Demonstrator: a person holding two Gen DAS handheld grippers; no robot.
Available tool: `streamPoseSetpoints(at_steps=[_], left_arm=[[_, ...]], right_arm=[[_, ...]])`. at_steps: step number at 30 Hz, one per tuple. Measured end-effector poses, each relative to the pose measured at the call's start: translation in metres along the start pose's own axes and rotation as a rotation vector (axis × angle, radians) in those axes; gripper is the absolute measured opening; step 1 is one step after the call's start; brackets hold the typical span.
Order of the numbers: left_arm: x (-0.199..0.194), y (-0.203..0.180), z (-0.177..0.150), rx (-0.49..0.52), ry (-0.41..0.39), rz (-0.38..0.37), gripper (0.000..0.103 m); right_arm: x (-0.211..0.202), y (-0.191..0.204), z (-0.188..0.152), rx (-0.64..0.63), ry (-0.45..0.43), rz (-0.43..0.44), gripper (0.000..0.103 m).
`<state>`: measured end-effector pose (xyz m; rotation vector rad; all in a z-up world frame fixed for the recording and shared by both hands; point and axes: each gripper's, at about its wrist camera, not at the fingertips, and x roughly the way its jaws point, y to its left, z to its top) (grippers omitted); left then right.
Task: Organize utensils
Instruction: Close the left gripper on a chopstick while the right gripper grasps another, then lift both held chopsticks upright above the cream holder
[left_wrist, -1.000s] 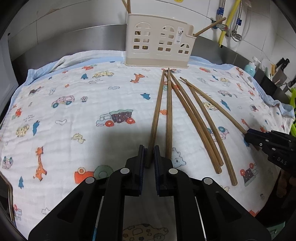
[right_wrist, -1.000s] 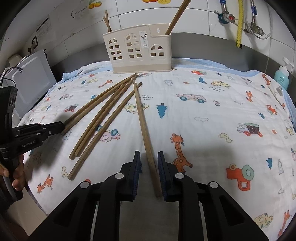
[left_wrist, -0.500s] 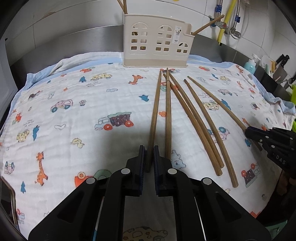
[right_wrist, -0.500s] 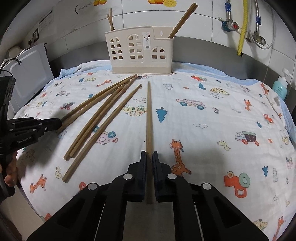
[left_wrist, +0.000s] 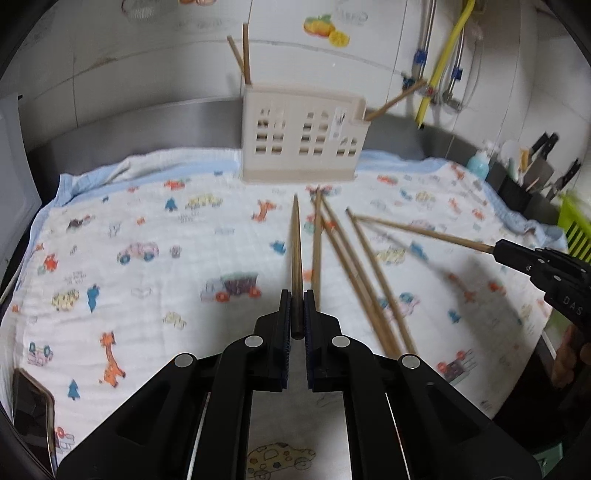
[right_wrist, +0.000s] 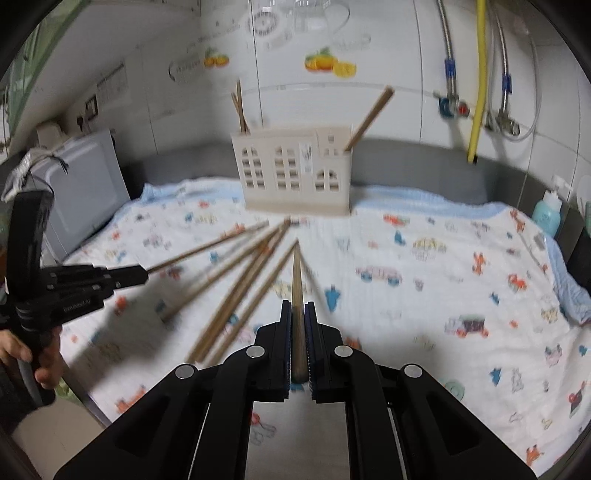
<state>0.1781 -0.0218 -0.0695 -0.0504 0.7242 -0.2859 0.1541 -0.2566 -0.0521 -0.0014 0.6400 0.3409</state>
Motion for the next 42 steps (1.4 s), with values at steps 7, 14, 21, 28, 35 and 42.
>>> streamPoseSetpoints(at_steps=[7, 14, 21, 28, 35, 42], left_arm=[[-0.016, 0.001, 0.025, -0.005, -0.072, -0.040, 0.005], [-0.023, 0.003, 0.041, -0.009, -0.112, -0.051, 0.005], [-0.027, 0.000, 0.063, 0.011, -0.148, -0.053, 0.005], [-0.030, -0.007, 0.092, 0.052, -0.181, -0.066, 0.005], [-0.023, -0.013, 0.117, 0.065, -0.199, -0.070, 0.005], [-0.014, -0.017, 0.134, 0.081, -0.199, -0.060, 0.005]], right_arm=[[-0.015, 0.007, 0.028, -0.021, -0.076, 0.014, 0.007], [-0.014, 0.010, 0.050, -0.040, -0.098, 0.021, 0.007], [-0.017, 0.009, 0.090, -0.062, -0.118, 0.045, 0.007], [-0.019, 0.000, 0.136, -0.064, -0.132, 0.066, 0.007], [-0.026, -0.005, 0.176, -0.094, -0.171, 0.042, 0.007], [-0.017, -0.014, 0.209, -0.119, -0.186, -0.013, 0.007]])
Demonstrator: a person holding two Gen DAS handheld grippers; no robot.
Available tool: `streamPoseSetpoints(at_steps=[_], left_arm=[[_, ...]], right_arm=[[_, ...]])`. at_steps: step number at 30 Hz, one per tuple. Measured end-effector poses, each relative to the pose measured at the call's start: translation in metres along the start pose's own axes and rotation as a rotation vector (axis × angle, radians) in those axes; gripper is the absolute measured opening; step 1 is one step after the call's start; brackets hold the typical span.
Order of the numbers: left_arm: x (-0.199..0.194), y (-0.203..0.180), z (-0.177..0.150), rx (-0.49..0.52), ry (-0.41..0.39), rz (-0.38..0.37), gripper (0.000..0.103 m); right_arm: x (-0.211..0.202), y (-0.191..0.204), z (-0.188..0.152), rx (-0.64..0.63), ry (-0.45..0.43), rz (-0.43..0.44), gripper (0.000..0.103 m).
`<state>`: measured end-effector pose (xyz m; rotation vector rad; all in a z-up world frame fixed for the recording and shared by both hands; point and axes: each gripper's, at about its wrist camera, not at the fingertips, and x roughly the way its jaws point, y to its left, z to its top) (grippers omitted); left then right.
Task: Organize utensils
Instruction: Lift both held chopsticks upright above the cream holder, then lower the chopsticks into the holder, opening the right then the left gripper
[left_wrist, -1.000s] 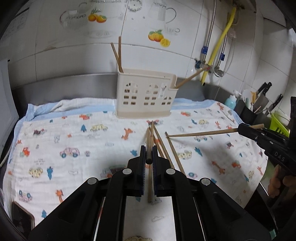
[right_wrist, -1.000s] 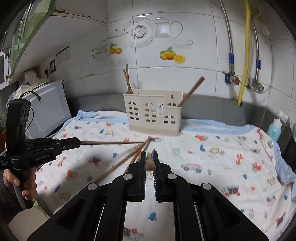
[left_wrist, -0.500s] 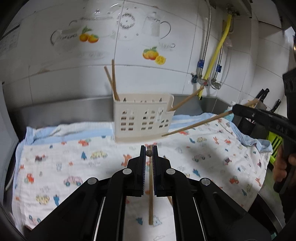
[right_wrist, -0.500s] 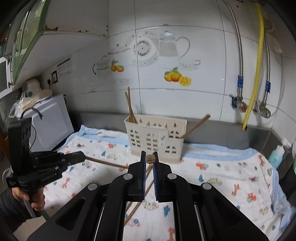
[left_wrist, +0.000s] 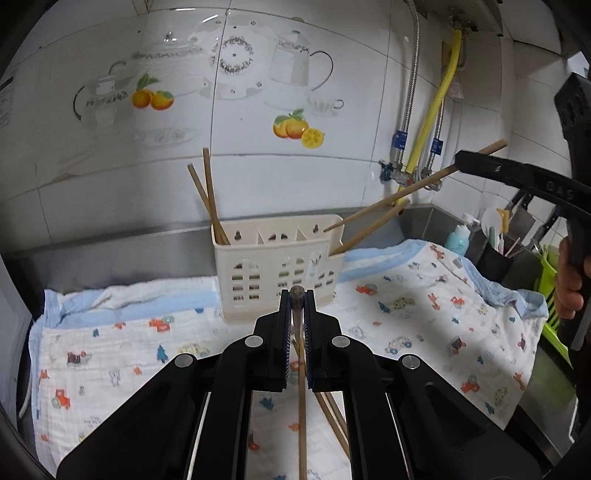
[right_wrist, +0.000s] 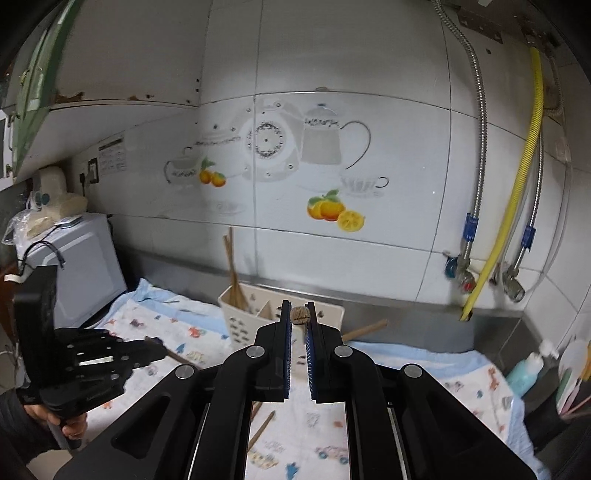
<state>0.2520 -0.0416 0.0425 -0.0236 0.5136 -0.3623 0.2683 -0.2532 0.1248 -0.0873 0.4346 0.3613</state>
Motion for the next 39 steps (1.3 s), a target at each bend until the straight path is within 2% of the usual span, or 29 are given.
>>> streamPoseSetpoints(at_steps=[7, 14, 20, 26, 28, 29, 30, 39], left_arm=[[-0.006, -0.005, 0.040, 0.045, -0.060, 0.014, 0.005], [-0.012, -0.014, 0.076, 0.096, -0.122, 0.038, 0.005], [-0.019, -0.017, 0.112, 0.111, -0.200, 0.055, 0.005], [-0.017, -0.023, 0.142, 0.146, -0.273, 0.106, 0.005], [-0.012, -0.022, 0.150, 0.145, -0.287, 0.114, 0.005], [-0.011, -0.022, 0.152, 0.146, -0.292, 0.119, 0.005], [-0.008, -0.022, 0.154, 0.147, -0.298, 0.125, 0.005], [0.021, -0.005, 0.157, 0.085, -0.326, 0.149, 0.005]], right_arm=[[0.037, -0.010, 0.013, -0.011, 0.073, -0.030, 0.007], [0.076, -0.020, 0.018, 0.000, 0.199, -0.006, 0.007], [0.098, -0.033, 0.019, 0.039, 0.236, 0.023, 0.007], [0.102, -0.037, 0.017, 0.036, 0.207, 0.012, 0.008], [0.099, -0.038, 0.017, 0.030, 0.192, 0.006, 0.012], [0.098, -0.038, 0.017, 0.025, 0.186, 0.003, 0.018], [0.095, -0.038, 0.017, 0.019, 0.176, -0.004, 0.022], [0.078, -0.033, 0.015, -0.031, 0.131, -0.009, 0.029]])
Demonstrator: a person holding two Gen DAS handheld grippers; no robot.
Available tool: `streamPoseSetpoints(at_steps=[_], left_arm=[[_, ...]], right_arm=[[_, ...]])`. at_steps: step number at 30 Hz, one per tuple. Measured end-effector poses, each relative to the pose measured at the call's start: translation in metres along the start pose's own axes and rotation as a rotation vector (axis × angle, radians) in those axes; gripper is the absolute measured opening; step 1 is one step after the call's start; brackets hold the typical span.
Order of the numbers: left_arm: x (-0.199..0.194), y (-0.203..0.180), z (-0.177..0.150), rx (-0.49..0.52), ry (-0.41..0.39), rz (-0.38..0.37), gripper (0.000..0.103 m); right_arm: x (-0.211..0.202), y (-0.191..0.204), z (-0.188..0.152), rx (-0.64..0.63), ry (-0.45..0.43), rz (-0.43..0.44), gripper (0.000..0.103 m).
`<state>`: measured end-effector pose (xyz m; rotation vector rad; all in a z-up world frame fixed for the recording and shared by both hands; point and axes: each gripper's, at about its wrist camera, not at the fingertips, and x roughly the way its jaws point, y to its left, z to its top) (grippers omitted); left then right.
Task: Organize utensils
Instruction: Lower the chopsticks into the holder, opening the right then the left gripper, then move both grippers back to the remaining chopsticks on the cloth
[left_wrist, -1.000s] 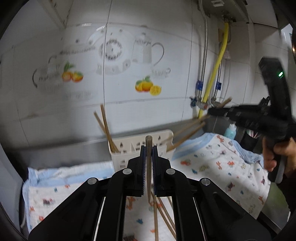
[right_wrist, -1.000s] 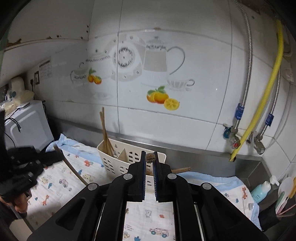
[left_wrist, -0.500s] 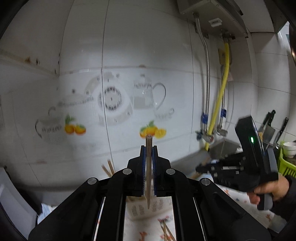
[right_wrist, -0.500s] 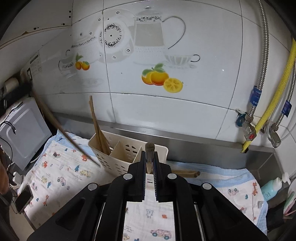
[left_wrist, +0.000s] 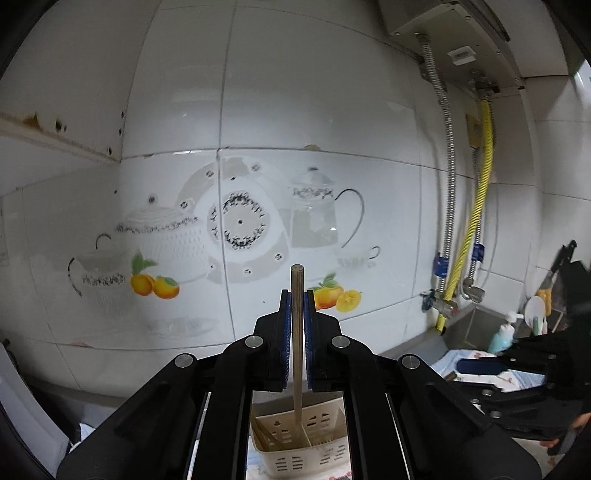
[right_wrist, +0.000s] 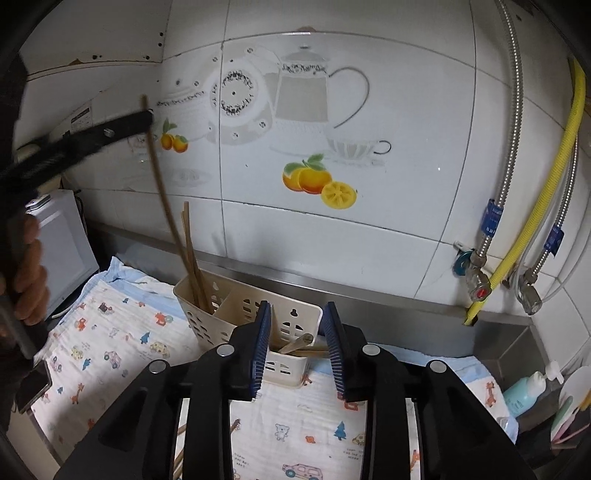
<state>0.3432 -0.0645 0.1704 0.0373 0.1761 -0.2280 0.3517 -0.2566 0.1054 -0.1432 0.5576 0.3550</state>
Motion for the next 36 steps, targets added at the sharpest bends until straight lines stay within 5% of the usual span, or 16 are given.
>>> streamPoseSetpoints(at_steps=[17, 26, 36], left_arm=[[0.025, 0.034, -0.044, -0.090, 0.153, 0.015, 0.007], [-0.023, 0.040, -0.064, -0.107, 0.191, 0.018, 0.008], [-0.090, 0.037, -0.128, -0.132, 0.275, -0.008, 0.022]], right_arm=[[-0.014, 0.026, -0.068, 0.033, 0.024, 0.046, 0.033], [-0.030, 0.063, -0.140, 0.091, 0.086, 0.058, 0.033], [-0.048, 0.114, -0.231, 0.217, 0.170, 0.095, 0.031]])
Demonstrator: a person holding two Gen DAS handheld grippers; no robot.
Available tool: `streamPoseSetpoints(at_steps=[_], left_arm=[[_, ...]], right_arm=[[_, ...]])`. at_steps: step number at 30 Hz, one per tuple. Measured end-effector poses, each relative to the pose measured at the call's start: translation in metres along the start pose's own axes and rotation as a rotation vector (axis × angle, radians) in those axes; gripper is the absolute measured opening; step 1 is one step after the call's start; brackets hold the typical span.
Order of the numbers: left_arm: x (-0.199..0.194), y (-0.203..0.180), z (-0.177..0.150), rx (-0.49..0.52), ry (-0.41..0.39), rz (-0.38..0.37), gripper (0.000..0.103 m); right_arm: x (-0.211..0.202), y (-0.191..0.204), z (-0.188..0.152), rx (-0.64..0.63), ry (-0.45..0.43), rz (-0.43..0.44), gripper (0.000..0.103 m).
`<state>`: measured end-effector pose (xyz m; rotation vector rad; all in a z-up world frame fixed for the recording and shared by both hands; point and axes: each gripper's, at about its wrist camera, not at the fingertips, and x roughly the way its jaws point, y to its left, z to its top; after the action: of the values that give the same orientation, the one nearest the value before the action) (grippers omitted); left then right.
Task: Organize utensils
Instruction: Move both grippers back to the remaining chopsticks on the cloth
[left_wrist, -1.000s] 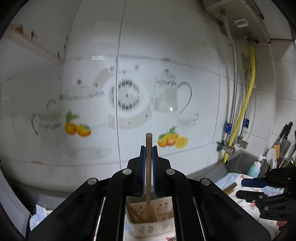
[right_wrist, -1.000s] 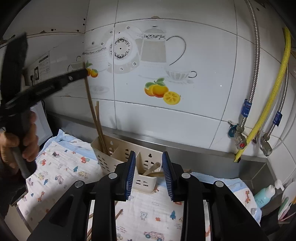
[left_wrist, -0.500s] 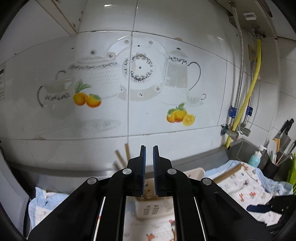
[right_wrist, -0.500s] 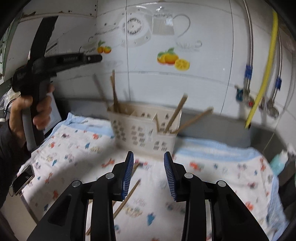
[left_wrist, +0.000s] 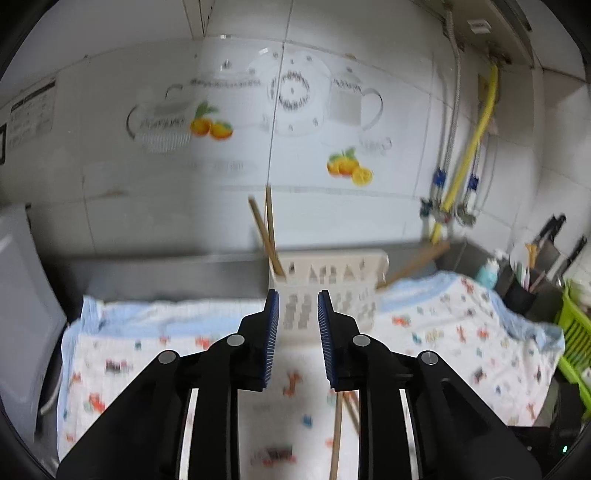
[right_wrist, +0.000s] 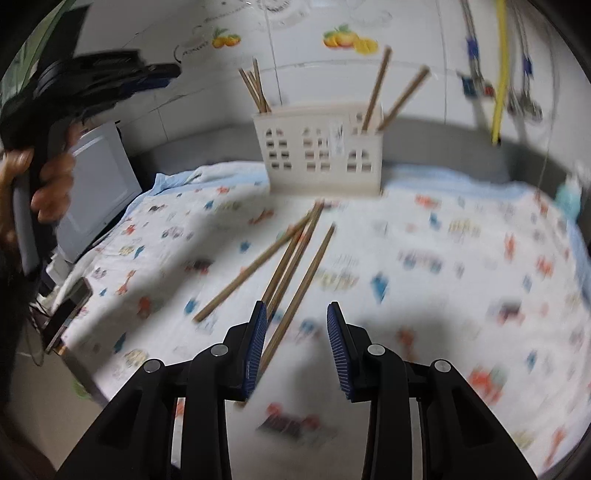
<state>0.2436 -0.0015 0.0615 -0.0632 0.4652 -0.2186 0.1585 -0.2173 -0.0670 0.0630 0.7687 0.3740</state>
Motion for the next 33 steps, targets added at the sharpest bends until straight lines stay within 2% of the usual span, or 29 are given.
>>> streamPoseSetpoints(at_steps=[7, 18, 25, 33], left_arm=[[-0.009, -0.002, -0.066, -0.012, 0.097, -0.016, 0.022], [0.000, -0.001, -0.140, -0.060, 0.235, -0.037, 0.022], [0.006, -0.002, -0.163, -0.087, 0.286, -0.055, 0.022], [0.013, -0.015, -0.177, -0.053, 0.324, -0.082, 0.022]], right_arm=[[0.013, 0.016, -0.035, 0.070, 0.042, 0.034, 0.026], [0.035, 0.027, -0.051, 0.104, 0.086, 0.016, 0.019], [0.041, 0.028, -0.049, 0.110, 0.087, -0.030, 0.014], [0.043, 0.026, -0.047, 0.070, 0.081, -0.117, 0.011]])
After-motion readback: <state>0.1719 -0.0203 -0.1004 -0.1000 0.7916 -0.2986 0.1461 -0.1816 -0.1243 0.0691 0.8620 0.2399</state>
